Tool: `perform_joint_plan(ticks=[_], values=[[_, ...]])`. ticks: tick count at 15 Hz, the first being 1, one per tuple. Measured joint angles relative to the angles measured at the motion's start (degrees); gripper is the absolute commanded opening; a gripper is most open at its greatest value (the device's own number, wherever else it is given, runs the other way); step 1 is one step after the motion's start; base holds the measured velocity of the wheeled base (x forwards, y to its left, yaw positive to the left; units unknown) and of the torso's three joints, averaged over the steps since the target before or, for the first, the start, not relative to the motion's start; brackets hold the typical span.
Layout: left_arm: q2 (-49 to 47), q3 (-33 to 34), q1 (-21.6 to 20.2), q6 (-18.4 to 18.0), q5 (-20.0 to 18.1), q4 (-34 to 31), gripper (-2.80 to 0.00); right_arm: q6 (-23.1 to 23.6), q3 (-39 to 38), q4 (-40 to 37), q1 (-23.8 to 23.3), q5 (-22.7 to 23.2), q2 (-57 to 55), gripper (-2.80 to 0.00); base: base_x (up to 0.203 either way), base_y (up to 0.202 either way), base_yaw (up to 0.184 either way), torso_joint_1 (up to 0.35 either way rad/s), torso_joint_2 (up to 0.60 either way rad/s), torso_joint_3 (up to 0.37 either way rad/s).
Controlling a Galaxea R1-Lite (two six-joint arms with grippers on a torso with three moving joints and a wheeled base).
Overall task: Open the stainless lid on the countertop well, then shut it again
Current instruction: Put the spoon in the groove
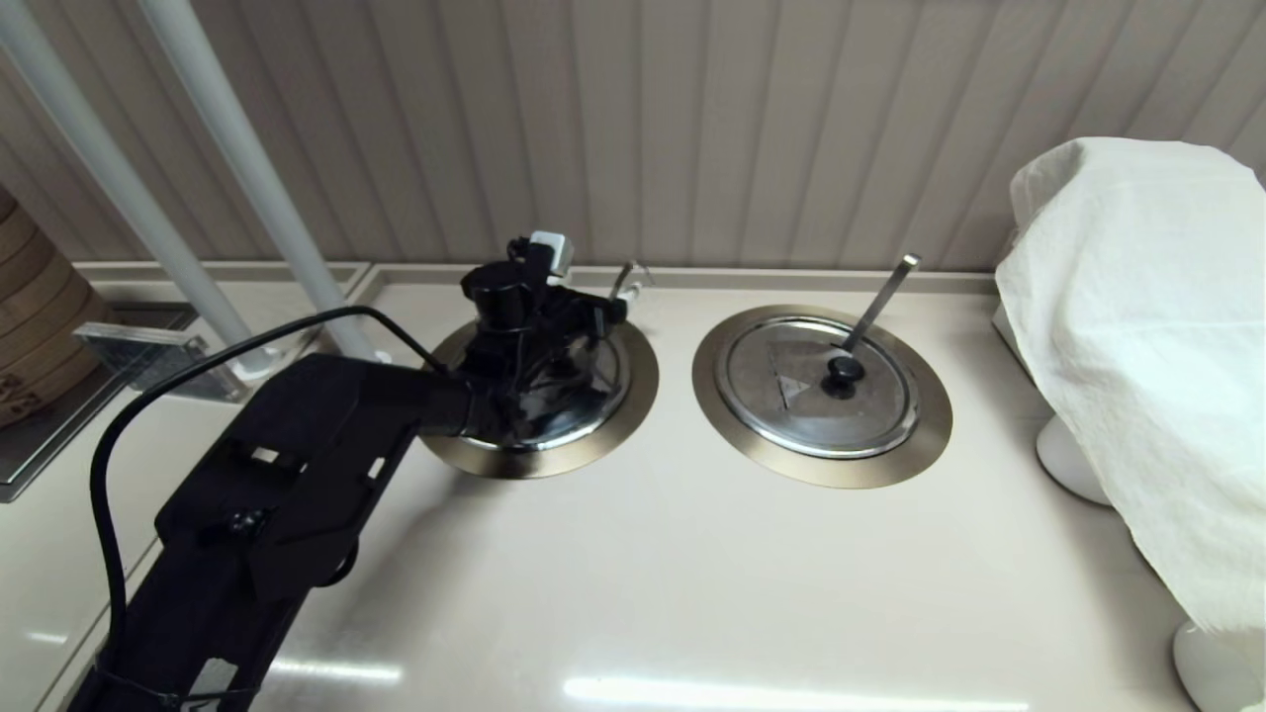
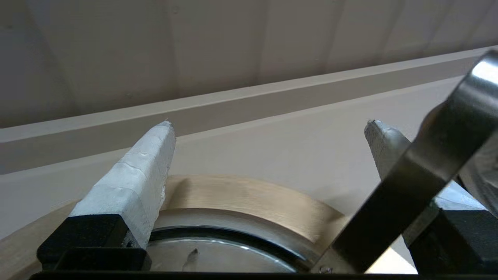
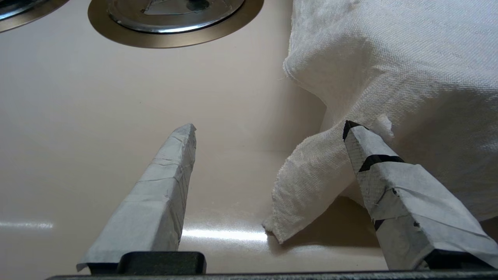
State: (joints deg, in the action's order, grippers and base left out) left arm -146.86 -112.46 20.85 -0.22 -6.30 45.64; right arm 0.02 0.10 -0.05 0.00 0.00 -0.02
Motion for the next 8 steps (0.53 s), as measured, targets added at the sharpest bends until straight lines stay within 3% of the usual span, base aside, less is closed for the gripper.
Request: perform_joint_plan(ticks=[8], values=[[-0.11, -0.05, -2.78, 0.11, -0.21, -0.22, 0.00, -0.02, 0.00, -0.01, 0.00, -0.02, 0.00, 0.00, 0.000, 0.000, 0.000, 0.000, 0.00, 0.000]])
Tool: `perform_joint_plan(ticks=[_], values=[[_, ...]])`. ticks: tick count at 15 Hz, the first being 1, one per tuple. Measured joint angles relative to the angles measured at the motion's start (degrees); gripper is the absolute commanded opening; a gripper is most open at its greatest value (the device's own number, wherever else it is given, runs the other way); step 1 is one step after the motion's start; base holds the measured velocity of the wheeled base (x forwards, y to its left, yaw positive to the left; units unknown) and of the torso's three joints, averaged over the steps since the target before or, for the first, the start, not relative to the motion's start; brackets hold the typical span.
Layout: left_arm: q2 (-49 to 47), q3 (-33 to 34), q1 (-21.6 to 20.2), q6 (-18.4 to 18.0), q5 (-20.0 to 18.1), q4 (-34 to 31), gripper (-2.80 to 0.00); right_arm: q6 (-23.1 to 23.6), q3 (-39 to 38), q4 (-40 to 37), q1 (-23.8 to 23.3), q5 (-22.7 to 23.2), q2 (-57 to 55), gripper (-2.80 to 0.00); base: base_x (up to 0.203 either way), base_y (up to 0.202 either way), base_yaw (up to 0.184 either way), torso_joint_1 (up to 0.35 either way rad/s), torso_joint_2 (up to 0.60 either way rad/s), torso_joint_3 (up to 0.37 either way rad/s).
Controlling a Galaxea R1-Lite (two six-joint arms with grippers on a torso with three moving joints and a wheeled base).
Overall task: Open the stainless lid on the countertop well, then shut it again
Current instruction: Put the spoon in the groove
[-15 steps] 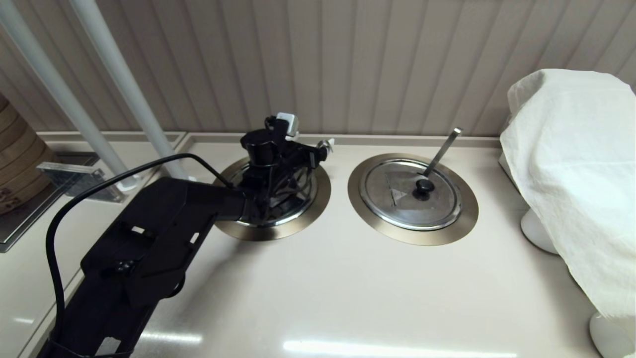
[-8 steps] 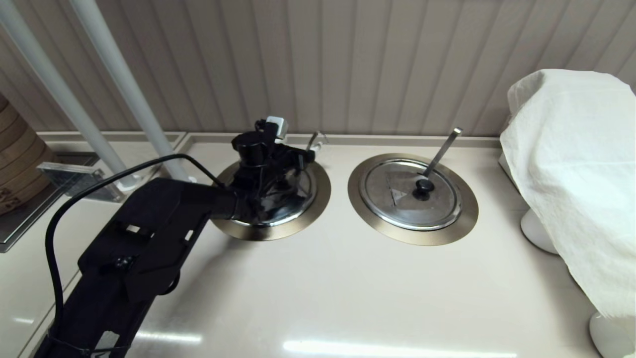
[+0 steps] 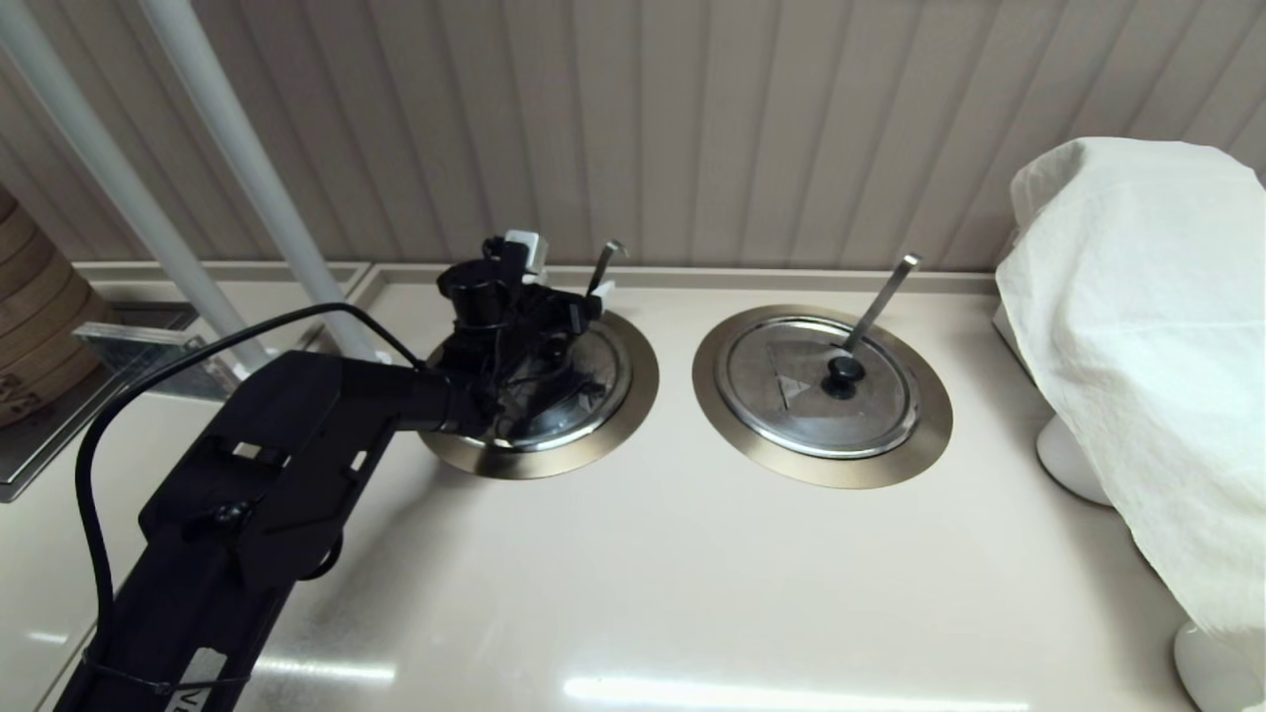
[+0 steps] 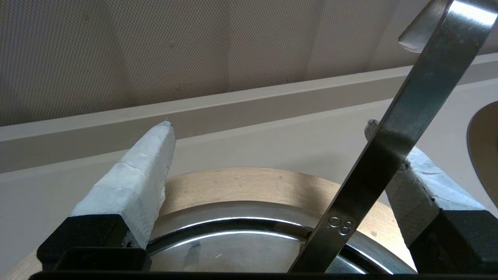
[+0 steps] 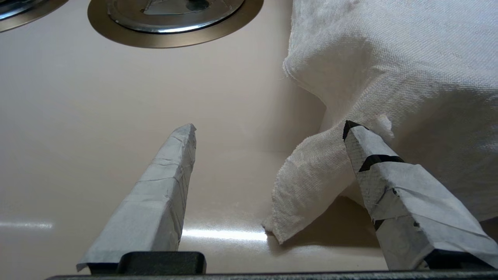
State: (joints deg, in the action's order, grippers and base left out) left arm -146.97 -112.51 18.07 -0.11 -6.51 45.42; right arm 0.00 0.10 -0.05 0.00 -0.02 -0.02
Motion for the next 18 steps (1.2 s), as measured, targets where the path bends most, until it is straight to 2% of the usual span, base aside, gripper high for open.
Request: perform_joint_plan(ticks=[15, 18], values=[[0.22, 0.05, -2.59, 0.16, 0.29, 0.47, 0.00, 0.02, 0.00, 0.01, 0.00, 0.01, 0.00, 0.00, 0.000, 0.000, 0.000, 0.000, 0.00, 0.000], [0.26, 0.53, -0.94, 0.22, 0.75, 2.08, 0.00, 0.00, 0.00, 0.03, 0.00, 0.02, 0.00, 0.00, 0.000, 0.000, 0.000, 0.000, 0.00, 0.000]])
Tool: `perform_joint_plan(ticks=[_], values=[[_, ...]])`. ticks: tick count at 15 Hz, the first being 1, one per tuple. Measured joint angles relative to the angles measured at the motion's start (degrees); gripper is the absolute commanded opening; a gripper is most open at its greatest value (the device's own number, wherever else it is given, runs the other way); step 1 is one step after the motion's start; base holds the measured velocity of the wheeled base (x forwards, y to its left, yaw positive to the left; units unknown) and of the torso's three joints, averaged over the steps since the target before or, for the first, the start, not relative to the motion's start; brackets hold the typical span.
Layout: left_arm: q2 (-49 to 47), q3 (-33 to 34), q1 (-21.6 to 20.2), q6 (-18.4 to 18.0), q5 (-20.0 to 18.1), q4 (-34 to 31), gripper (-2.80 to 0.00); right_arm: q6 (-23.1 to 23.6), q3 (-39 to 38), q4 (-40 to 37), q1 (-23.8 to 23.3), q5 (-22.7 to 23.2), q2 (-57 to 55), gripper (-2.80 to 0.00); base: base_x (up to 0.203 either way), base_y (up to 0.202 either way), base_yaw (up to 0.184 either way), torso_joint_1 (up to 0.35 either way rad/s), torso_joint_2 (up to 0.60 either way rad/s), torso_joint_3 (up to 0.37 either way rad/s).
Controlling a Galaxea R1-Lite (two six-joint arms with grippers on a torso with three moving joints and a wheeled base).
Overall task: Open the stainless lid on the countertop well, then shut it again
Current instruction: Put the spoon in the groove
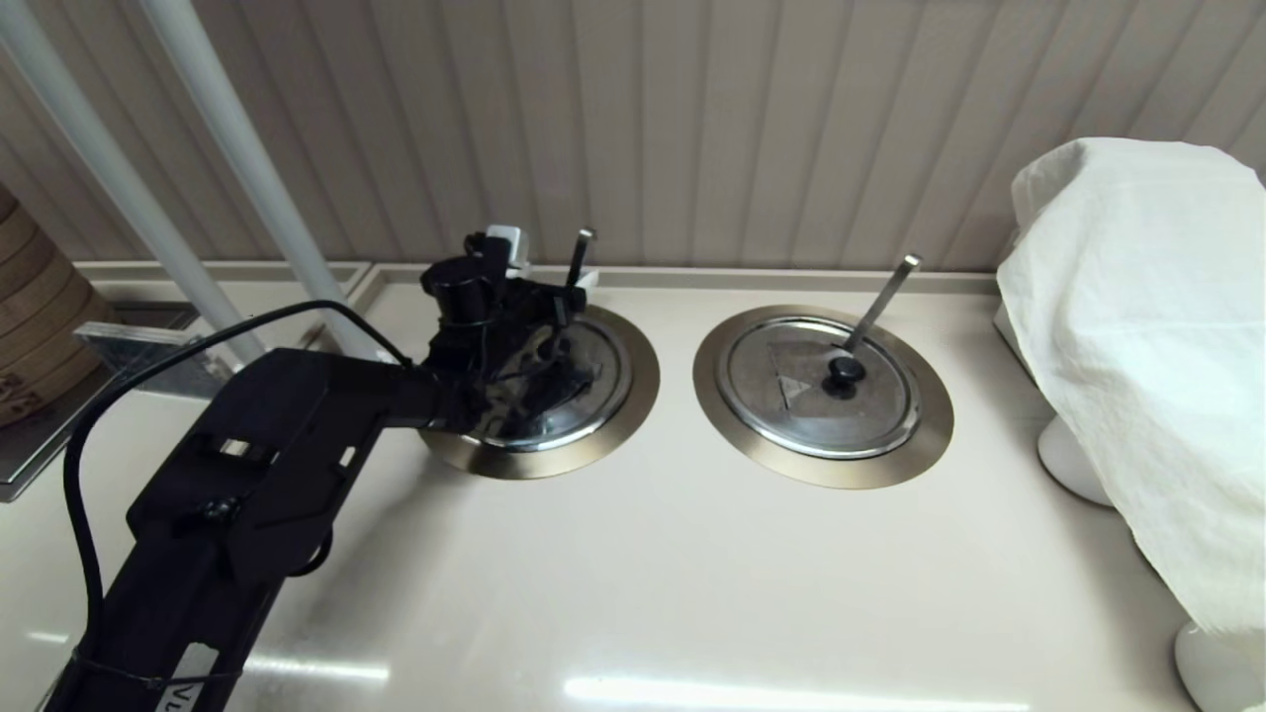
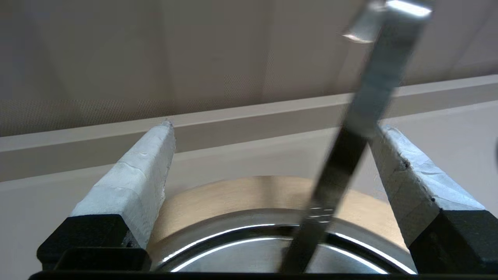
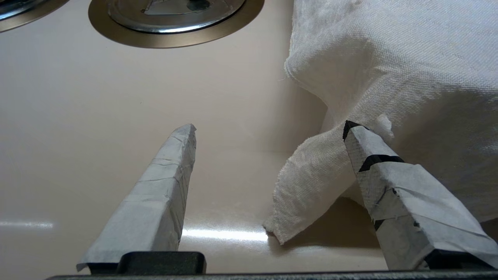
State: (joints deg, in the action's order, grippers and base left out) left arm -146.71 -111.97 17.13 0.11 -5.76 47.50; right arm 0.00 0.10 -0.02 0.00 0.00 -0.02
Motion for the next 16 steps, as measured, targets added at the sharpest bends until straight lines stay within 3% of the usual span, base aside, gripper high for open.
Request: perform_joint_plan(ticks=[6, 16], values=[[0.23, 0.73, 2.81, -0.04, 1.14, 0.28, 0.00, 0.00, 0.00, 0.02, 0.00, 0.00, 0.00, 0.00, 0.000, 0.000, 0.000, 0.000, 0.00, 0.000], [-0.64, -0.16, 1.50, -0.29, 0.85, -0.64, 0.00, 0.00, 0.00, -0.02, 0.00, 0.00, 0.00, 0.00, 0.000, 0.000, 0.000, 0.000, 0.00, 0.000]])
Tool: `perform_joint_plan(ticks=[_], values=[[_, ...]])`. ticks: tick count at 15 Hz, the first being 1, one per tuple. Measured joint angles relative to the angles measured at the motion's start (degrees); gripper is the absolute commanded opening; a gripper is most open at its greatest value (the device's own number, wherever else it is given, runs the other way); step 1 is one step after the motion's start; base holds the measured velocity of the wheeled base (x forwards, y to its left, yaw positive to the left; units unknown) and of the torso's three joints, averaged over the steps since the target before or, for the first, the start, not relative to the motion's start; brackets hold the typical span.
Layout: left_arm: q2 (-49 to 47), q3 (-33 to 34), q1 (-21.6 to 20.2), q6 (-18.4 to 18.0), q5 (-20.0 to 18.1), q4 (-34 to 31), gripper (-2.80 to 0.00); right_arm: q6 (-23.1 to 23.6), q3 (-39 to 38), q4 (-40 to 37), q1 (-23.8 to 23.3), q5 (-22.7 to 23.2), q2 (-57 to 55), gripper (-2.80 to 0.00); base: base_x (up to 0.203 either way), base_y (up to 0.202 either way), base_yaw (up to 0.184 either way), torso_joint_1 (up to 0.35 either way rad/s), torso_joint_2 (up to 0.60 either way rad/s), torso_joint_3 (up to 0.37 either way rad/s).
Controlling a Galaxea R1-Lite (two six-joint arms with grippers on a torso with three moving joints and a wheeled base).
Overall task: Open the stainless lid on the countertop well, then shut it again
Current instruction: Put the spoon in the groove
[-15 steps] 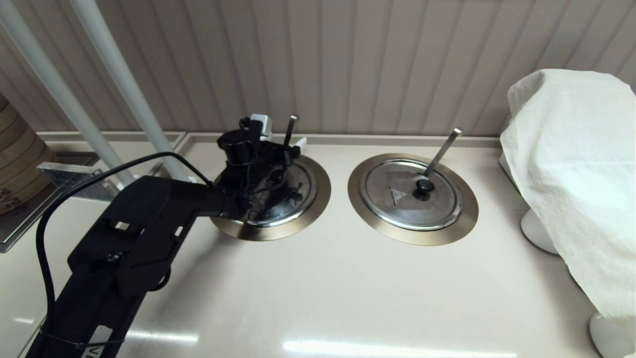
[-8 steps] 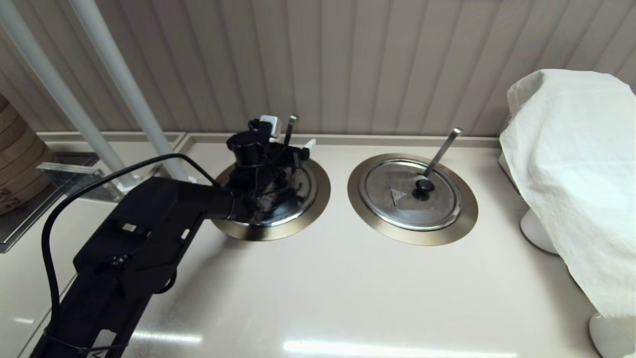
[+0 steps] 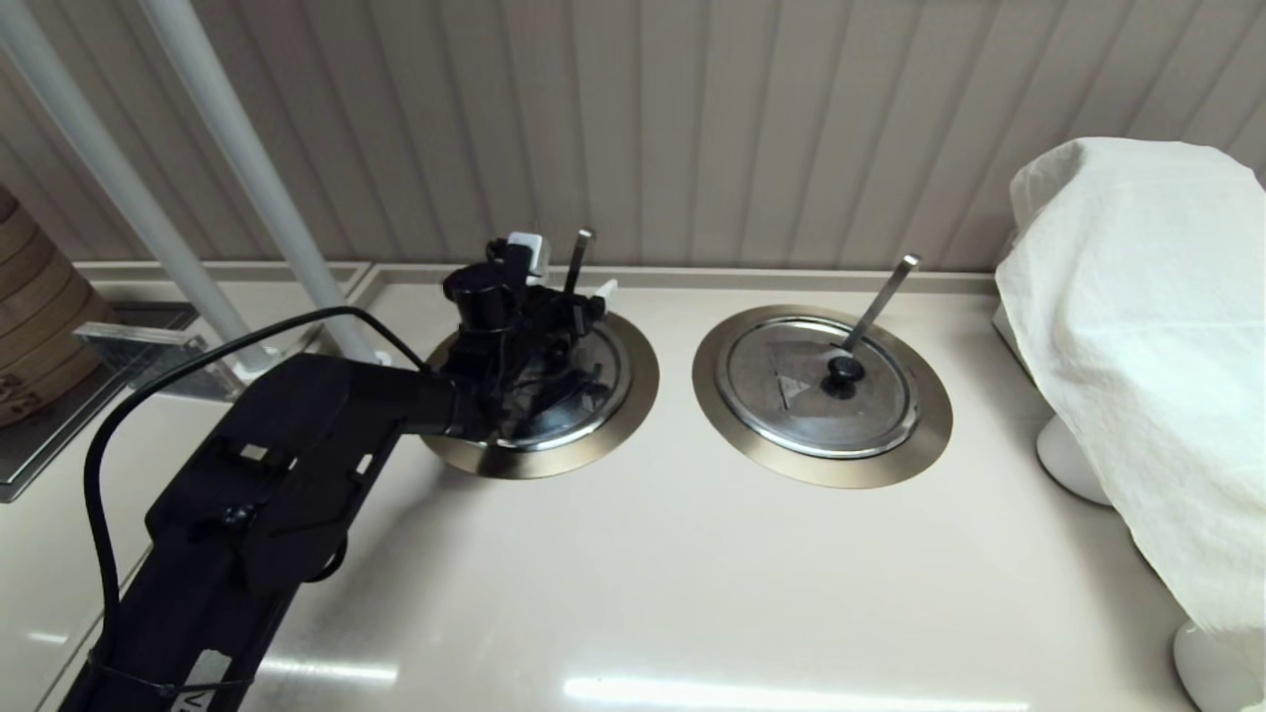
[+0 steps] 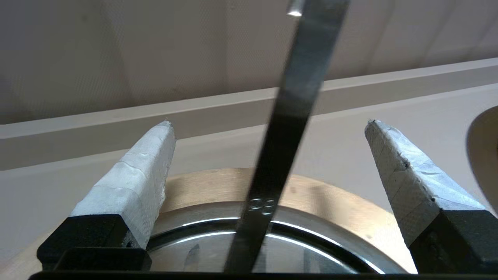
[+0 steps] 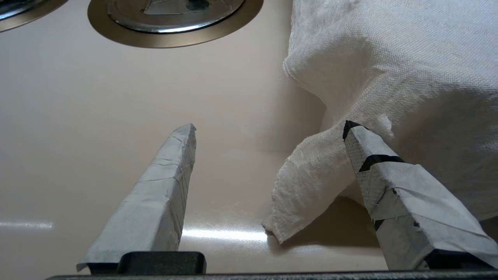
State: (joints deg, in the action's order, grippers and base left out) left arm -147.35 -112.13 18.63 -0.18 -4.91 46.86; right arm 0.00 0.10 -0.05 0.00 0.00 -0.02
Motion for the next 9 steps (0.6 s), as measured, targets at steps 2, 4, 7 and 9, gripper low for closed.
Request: perform_joint_plan(ticks=[2, 4, 7, 9], values=[[-0.14, 0.00, 0.30, 0.07, -0.06, 0.02, 0.00, 0.00, 0.00, 0.05, 0.00, 0.00, 0.00, 0.00, 0.000, 0.000, 0.000, 0.000, 0.00, 0.000], [-0.23, 0.06, 0.66, 0.10, -0.04, 0.02, 0.00, 0.02, 0.00, -0.05, 0.00, 0.00, 0.00, 0.00, 0.000, 0.000, 0.000, 0.000, 0.00, 0.000], [-0.25, 0.47, 1.06, 0.23, 0.14, 0.07, 0.00, 0.00, 0.00, 0.00, 0.00, 0.00, 0.00, 0.00, 0.000, 0.000, 0.000, 0.000, 0.00, 0.000], [-0.42, 0.77, 1.99, 0.20, 0.23, 0.18, 0.00, 0.02, 0.00, -0.01, 0.00, 0.00, 0.00, 0.00, 0.000, 0.000, 0.000, 0.000, 0.00, 0.000]])
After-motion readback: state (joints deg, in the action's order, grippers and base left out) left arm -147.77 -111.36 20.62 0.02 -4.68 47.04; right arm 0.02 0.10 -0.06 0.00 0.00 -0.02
